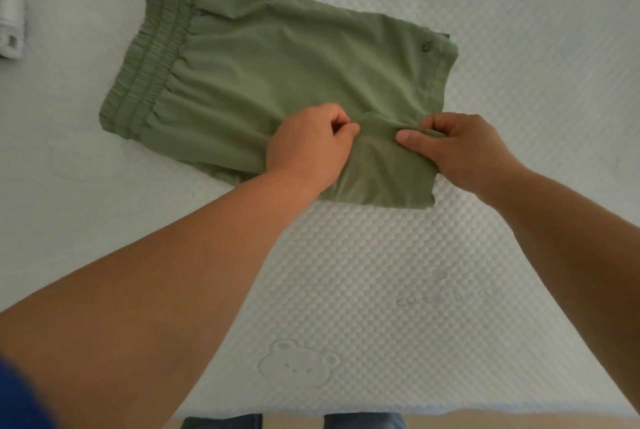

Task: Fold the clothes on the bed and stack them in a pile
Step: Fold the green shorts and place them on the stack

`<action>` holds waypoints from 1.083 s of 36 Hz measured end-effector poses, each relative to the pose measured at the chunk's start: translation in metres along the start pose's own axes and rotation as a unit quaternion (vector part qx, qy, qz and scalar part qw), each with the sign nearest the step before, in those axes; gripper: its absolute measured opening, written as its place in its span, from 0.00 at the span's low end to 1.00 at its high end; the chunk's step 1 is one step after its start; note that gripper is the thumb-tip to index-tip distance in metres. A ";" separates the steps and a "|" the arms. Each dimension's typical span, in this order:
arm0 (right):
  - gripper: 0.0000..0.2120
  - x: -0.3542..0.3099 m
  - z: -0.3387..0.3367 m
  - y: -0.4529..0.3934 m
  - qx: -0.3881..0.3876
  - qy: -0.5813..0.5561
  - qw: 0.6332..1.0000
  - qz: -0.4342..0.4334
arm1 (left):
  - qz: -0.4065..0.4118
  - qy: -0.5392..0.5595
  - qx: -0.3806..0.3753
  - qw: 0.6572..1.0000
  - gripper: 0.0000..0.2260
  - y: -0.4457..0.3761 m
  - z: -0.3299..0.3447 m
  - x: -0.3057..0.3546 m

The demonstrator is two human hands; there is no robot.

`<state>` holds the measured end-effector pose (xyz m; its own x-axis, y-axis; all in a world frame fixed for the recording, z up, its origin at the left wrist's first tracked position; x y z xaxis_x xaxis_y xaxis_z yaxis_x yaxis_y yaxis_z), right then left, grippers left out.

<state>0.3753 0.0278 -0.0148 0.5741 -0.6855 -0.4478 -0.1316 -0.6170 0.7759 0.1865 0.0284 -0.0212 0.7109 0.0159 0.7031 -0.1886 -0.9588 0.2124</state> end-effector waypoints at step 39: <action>0.28 0.035 0.026 0.028 0.176 -0.078 0.979 0.073 | 0.215 -0.241 -0.159 0.933 0.27 0.053 0.022 -0.012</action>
<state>0.3707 -0.0240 -0.0203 0.4022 -0.8100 -0.4267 -0.4886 -0.5840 0.6482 0.1829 -0.0292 -0.0330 0.7305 -0.5543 0.3989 -0.6640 -0.7129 0.2255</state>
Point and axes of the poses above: each hand's wrist, its own y-axis away from the middle knuckle, its own z-axis out of the palm, x = y × z, the point moved 2 cm from there along -y, towards the middle knuckle, and after that the axes turned 15 degrees about z, right-handed, at the moved point
